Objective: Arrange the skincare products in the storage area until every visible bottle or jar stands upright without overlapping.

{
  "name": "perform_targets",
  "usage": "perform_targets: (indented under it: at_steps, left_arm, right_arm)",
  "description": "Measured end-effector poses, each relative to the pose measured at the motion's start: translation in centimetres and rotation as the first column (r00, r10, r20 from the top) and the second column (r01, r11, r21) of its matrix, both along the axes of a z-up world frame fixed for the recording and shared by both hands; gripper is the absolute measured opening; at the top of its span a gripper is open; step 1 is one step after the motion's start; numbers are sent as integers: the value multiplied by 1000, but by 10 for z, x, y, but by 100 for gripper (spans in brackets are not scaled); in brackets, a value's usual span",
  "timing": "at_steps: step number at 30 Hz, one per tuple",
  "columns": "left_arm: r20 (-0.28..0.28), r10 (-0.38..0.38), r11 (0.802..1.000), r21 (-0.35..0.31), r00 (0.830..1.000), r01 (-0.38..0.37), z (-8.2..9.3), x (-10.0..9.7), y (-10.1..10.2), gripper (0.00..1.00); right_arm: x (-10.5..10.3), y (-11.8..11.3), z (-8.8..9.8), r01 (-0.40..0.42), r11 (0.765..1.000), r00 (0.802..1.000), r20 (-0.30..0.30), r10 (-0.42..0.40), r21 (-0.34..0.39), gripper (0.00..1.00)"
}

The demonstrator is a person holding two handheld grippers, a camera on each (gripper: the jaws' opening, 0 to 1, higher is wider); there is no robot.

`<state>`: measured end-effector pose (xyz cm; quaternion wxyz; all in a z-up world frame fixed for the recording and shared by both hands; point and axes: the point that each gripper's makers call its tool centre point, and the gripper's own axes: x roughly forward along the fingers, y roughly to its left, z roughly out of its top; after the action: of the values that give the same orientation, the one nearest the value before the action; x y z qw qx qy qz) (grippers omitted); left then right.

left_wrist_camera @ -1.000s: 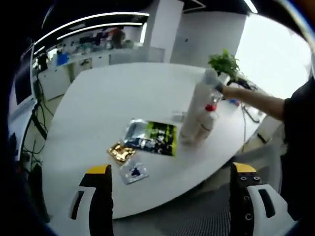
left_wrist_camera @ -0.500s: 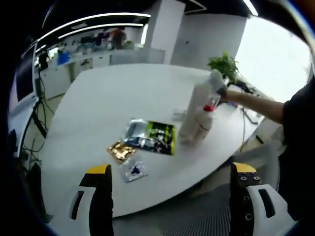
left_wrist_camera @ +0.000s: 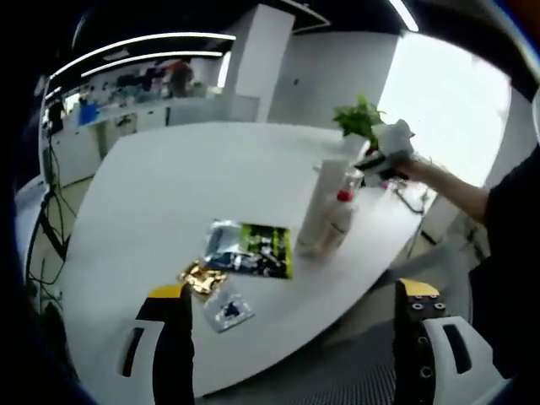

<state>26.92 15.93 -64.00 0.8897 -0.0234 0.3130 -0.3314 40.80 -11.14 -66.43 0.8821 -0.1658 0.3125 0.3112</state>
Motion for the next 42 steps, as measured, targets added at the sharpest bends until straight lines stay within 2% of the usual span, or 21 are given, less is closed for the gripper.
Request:
perform_targets:
  at_steps: [5,10,12,14,17,20,21,23,25,28,30,32,35,36,37,40,42]
  left_arm:
    - [31,-38,998,-54,999,39,10,5,-1,97]
    - [57,-102,993,-53,993,105,15,1,-2,95]
    - [59,-117,991,-57,991,121,16,0,-2,93]
    - [77,-139,987,-74,987,144,19,0,-2,91]
    - [99,-182,973,-128,978,194,24,-2,-8,83]
    - [119,-212,958,-170,970,231,31,-4,-15,80]
    - [136,-228,950,-186,964,251,34,-4,-18,79]
    - [155,-248,929,-243,956,280,42,-4,-26,75]
    - [151,-246,908,-310,957,282,49,0,-31,70]
    - [193,-242,882,-365,951,298,58,8,-36,64]
    - [181,-253,857,-414,950,307,58,11,-42,57]
    - [165,-273,828,-460,948,319,57,11,-49,53]
    - [163,-309,775,-528,937,347,61,10,-58,51]
    - [155,-339,757,-541,928,367,60,7,-62,51]
    - [158,-350,751,-542,923,378,59,7,-64,50]
    - [162,-409,731,-531,898,428,53,3,-74,51]
    - [159,-410,721,-546,898,426,52,5,-77,50]
  right_arm:
    - [-18,-1,40,50,998,994,93,-53,37,19]
    - [-41,1,77,90,984,980,165,-116,154,19]
    - [-52,5,85,86,972,979,164,-123,217,19]
    - [-62,10,89,77,965,979,163,-120,249,19]
    - [-80,25,93,50,950,982,159,-103,308,19]
    - [-96,43,95,24,920,987,139,-85,391,19]
    - [-104,53,92,-1,914,991,121,-52,405,19]
    - [-109,62,85,-6,919,992,116,-44,395,19]
    - [-117,76,78,-38,920,996,93,2,389,20]
    - [-124,96,71,-66,906,997,63,44,418,20]
    - [-126,107,68,-75,898,997,58,56,433,20]
    - [-129,122,66,-90,883,996,46,78,461,20]
    - [-135,147,66,-120,848,992,32,121,516,20]
    - [-136,152,66,-122,838,992,27,127,531,20]
    - [-139,162,65,-133,824,989,20,146,551,20]
    - [-145,179,59,-147,805,984,-1,180,574,20]
    - [-150,190,56,-170,792,976,-10,217,586,20]
